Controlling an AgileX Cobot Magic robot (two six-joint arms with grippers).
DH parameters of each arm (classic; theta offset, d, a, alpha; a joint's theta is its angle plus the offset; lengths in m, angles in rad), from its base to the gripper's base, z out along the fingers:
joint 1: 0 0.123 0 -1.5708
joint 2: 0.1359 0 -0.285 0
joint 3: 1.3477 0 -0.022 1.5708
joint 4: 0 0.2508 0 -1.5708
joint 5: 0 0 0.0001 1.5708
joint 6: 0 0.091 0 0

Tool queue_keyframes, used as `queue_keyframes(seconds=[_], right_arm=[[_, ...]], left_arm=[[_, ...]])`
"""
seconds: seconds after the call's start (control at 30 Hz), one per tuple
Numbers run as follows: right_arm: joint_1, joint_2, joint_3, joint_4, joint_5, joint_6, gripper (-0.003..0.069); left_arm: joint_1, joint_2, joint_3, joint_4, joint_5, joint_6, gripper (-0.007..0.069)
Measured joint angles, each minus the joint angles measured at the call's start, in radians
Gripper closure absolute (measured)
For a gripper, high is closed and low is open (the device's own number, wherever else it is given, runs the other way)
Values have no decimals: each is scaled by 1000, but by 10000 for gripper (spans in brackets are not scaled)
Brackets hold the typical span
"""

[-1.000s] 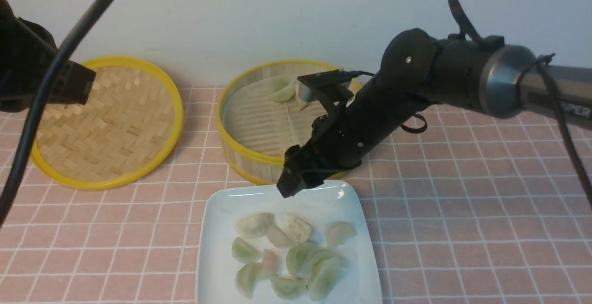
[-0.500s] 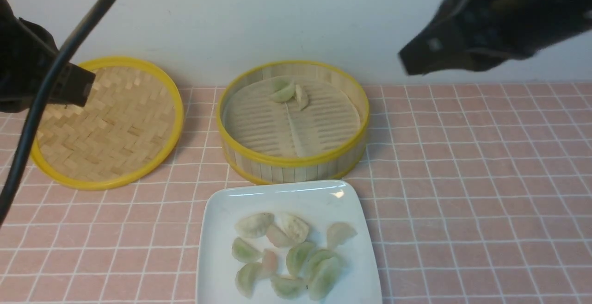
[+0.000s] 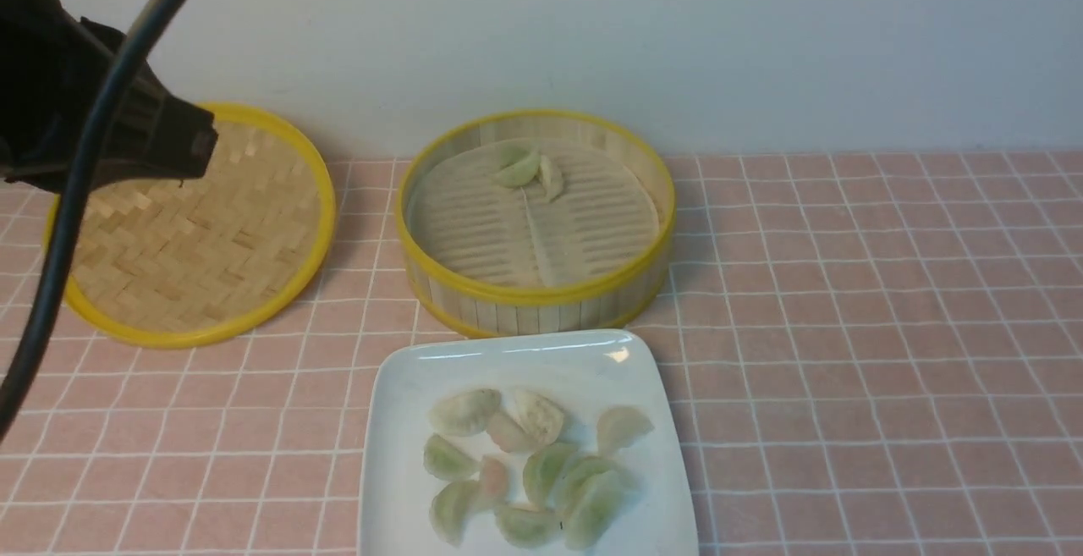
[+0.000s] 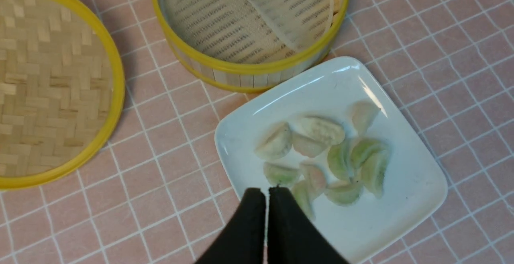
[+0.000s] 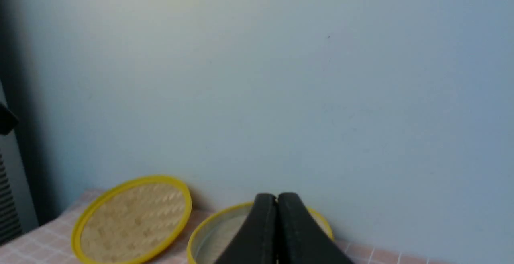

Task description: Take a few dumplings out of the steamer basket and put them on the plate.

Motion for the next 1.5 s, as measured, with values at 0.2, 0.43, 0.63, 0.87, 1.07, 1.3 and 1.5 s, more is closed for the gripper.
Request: queue_keyframes(seconds=[0.2,0.43,0.63,0.87,1.07,1.3,1.5], right_arm=[[0,-101,115,-167,-17,185,673],[0,-102,119,-208,-33,231,673],[0,-102,119,-210,-35,232,673],[0,-102,120,-210,-36,236,673],[0,-102,120,-211,-36,236,673],[0,-102,120,-211,-36,236,673],[0,-102,120,-211,-36,249,673]], left_arm=[[0,0,0,-8,-18,7,631],[0,-129,103,-24,-78,70,631],[0,-436,377,-23,-341,74,631],[0,-698,639,-24,-542,74,631],[0,-808,736,-24,-544,74,631],[0,-818,774,-23,-494,75,631],[4,-827,822,0,-561,75,631]])
